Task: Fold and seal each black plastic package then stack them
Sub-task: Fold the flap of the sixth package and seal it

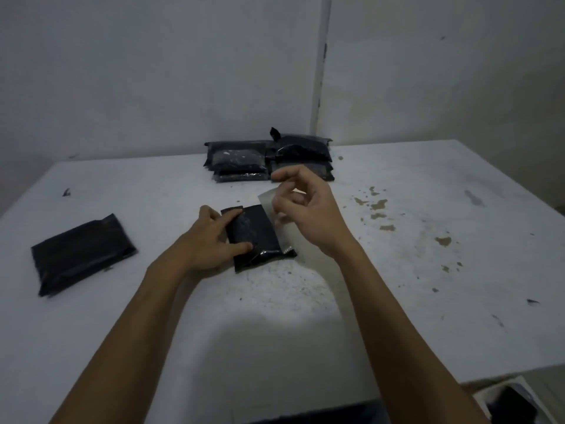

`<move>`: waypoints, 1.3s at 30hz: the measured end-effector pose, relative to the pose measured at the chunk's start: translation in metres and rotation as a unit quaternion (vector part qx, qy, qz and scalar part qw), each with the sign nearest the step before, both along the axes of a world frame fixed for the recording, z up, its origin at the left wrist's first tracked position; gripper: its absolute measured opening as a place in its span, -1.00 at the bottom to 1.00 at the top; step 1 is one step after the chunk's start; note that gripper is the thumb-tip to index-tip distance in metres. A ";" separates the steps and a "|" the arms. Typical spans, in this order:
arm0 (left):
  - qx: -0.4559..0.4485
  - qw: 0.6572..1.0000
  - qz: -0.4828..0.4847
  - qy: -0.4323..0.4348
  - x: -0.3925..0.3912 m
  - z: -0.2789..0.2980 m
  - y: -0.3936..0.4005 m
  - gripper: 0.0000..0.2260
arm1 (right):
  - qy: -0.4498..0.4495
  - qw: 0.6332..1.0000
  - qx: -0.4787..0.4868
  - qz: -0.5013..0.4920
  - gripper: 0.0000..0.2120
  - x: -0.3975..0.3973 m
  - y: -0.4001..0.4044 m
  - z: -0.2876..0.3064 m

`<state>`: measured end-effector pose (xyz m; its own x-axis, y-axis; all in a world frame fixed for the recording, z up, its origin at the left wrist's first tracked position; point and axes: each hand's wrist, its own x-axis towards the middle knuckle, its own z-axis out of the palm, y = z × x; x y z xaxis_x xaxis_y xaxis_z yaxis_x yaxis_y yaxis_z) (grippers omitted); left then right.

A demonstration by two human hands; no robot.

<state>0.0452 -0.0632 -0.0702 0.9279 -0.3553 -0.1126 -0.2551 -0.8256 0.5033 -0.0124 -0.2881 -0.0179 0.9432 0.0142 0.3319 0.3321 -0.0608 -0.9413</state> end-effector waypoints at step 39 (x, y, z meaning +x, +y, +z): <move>-0.077 0.994 -0.055 -0.057 -0.002 -0.019 -0.009 0.23 | 0.134 0.969 -0.080 -0.193 -0.79 0.053 0.052 -0.041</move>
<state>0.0436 -0.0724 -0.0887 0.8859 -0.4606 0.0552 -0.4030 -0.7053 0.5832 0.0402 -0.2359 -0.0587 0.9404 -0.3260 0.0972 0.0009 -0.2833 -0.9590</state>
